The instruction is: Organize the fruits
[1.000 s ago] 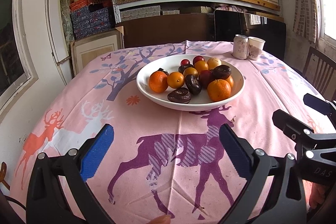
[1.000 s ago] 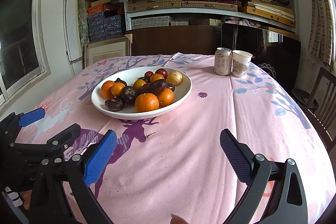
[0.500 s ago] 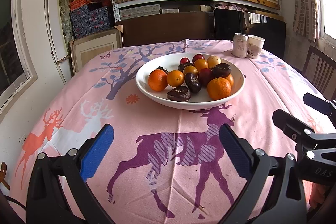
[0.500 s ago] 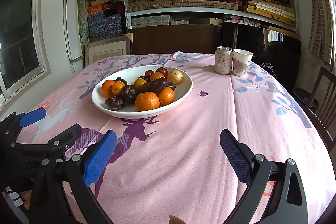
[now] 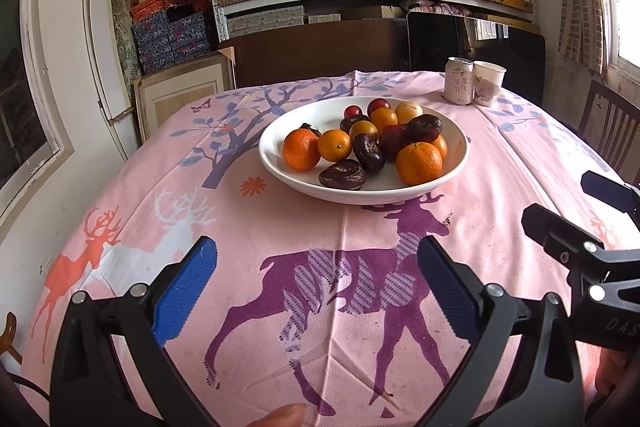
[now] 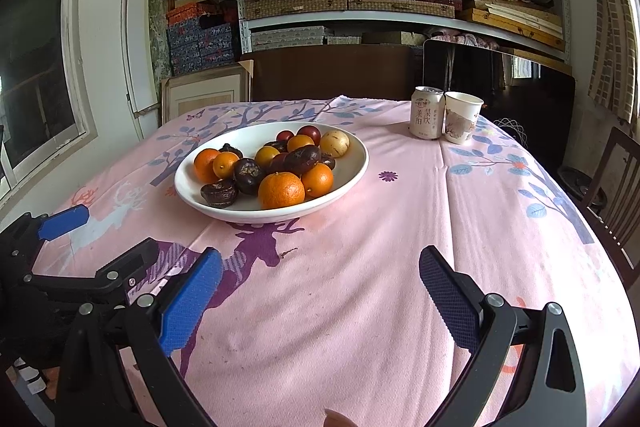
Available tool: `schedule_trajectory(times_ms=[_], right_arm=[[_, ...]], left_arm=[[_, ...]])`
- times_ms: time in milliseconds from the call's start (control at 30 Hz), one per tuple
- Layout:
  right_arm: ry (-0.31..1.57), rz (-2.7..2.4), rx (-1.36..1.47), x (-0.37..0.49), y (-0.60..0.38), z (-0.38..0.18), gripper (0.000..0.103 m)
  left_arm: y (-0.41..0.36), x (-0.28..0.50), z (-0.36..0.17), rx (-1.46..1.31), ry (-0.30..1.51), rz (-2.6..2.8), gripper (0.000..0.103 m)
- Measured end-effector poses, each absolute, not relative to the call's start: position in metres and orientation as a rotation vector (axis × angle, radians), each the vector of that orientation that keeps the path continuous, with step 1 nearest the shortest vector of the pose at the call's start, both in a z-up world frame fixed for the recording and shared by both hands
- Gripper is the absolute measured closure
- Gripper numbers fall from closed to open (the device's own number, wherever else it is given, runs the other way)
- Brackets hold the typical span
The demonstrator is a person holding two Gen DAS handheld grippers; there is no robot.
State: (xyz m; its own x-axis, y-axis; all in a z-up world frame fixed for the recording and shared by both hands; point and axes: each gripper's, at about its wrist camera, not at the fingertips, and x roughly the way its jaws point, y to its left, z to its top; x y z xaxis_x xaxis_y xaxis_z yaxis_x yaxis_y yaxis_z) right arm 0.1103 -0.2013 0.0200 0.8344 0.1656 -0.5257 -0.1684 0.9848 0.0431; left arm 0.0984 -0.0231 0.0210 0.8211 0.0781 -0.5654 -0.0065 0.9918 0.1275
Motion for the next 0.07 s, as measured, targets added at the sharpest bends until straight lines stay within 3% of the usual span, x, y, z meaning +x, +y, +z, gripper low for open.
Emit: schedule_trajectory(times_ms=[67], right_arm=[[0.556,0.177,-0.005,0.1103,-0.2011,0.0198,0.003]], left_arm=[[-0.0228,0.0985,0.0204,0.121,0.607,0.044,0.005]])
